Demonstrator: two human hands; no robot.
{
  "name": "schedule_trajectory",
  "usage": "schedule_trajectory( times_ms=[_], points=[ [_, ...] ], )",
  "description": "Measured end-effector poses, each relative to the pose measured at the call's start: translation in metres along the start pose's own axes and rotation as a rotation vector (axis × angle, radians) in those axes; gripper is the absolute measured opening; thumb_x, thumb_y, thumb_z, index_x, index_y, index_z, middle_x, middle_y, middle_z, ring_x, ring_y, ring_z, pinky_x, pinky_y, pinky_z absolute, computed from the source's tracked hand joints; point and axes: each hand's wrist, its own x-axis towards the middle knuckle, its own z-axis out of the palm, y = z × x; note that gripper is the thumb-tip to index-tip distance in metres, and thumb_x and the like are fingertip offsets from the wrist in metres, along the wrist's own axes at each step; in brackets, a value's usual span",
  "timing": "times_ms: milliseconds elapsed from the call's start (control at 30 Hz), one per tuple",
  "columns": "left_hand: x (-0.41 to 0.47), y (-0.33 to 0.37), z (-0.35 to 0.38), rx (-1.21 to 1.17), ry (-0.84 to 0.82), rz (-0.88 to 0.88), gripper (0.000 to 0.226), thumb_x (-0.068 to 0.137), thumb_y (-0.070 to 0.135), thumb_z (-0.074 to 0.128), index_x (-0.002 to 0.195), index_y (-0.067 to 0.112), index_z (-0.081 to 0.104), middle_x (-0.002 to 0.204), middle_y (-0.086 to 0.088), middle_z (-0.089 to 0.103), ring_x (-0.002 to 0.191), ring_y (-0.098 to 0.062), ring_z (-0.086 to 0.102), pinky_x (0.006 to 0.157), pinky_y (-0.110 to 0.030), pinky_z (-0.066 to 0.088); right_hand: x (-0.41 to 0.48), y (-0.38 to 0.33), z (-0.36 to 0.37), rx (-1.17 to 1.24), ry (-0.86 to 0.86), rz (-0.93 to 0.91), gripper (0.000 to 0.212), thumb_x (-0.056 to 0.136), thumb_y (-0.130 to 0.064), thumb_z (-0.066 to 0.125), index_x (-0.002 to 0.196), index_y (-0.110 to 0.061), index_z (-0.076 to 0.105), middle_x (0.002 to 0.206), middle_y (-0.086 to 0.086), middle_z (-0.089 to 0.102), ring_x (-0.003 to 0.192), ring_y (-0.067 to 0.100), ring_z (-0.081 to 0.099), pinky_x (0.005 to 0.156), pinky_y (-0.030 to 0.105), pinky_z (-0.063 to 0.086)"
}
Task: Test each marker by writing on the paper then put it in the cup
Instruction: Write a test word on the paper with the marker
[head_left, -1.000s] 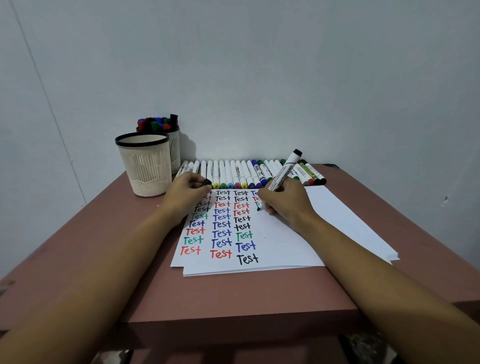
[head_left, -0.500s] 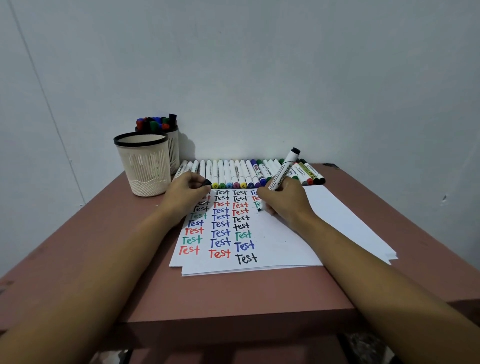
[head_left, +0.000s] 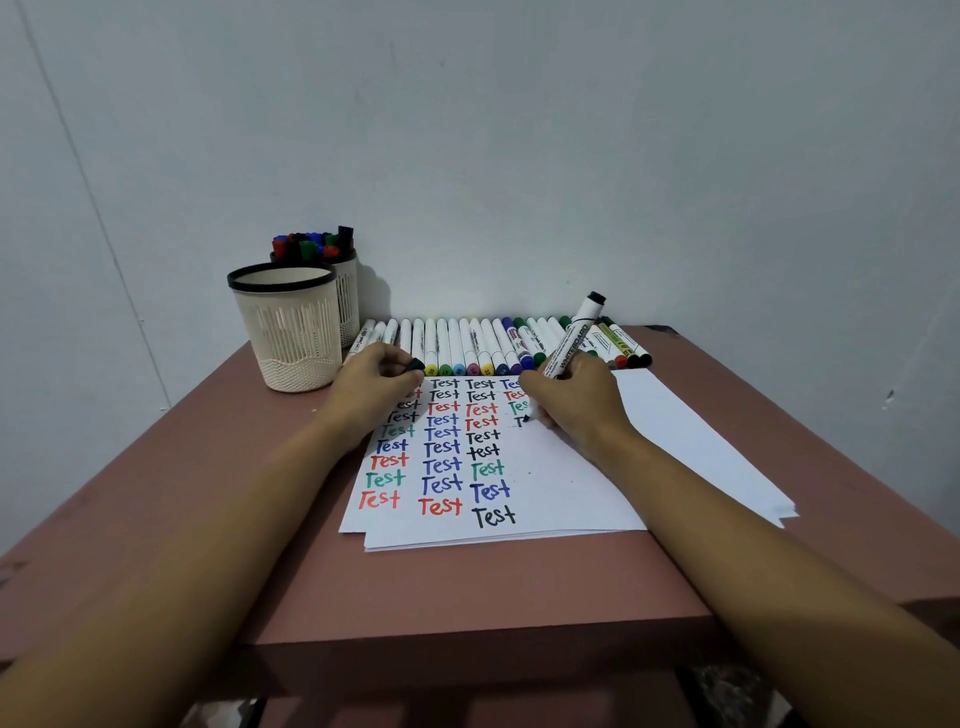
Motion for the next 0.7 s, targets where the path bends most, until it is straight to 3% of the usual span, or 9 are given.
schedule_trajectory(
  times_ms=[233,367,533,633,700],
  points=[
    [0.0011,-0.0006,-0.0012,0.002,-0.015,-0.015,0.019,0.086,0.012,0.065,0.102,0.010,0.056,0.101,-0.011,0.064,0.088,-0.022,0.063,0.083,-0.032,0.051,-0.0022,-0.0027,-0.0032,0.004,-0.034,-0.010,0.017,0.076,-0.005,0.063,0.066,-0.009,0.050,0.058,0.010,0.050,0.050,0.019,0.044,0.052,0.030,0.039],
    [0.0003,0.0000,-0.0003,-0.002,-0.013,-0.020,0.019,0.086,0.012,0.065,0.102,0.011,0.056,0.100,-0.010,0.063,0.088,-0.021,0.063,0.080,-0.029,0.050,-0.0012,-0.0026,-0.0024,0.008,-0.021,0.009,0.027,0.075,-0.006,0.062,0.056,-0.015,0.046,0.048,-0.004,0.045,0.050,0.015,0.040,0.051,0.026,0.034],
    [-0.0001,0.0005,-0.0003,0.004,-0.011,-0.018,0.019,0.086,0.012,0.065,0.102,0.012,0.056,0.098,-0.008,0.063,0.086,-0.019,0.062,0.080,-0.028,0.049,-0.0025,-0.0033,-0.0021,-0.050,0.065,-0.030,0.014,0.077,-0.011,0.064,0.069,-0.009,0.053,0.060,0.004,0.052,0.058,0.016,0.046,0.059,0.029,0.045],
    [-0.0003,0.0008,-0.0002,0.009,-0.009,-0.014,0.018,0.086,0.012,0.065,0.101,0.012,0.056,0.097,-0.006,0.063,0.085,-0.018,0.062,0.076,-0.025,0.048,-0.0045,-0.0057,-0.0023,-0.091,0.053,-0.044,0.012,0.080,-0.012,0.064,0.075,-0.008,0.054,0.065,0.002,0.053,0.060,0.013,0.047,0.056,0.024,0.041],
    [-0.0004,0.0009,0.0002,0.011,-0.010,-0.014,0.018,0.086,0.013,0.065,0.101,0.012,0.056,0.097,-0.006,0.063,0.086,-0.018,0.062,0.076,-0.024,0.048,-0.0041,-0.0051,-0.0027,-0.084,0.040,-0.036,0.012,0.078,-0.011,0.064,0.073,-0.008,0.054,0.065,0.007,0.053,0.060,0.017,0.048,0.059,0.028,0.044]
  ],
)
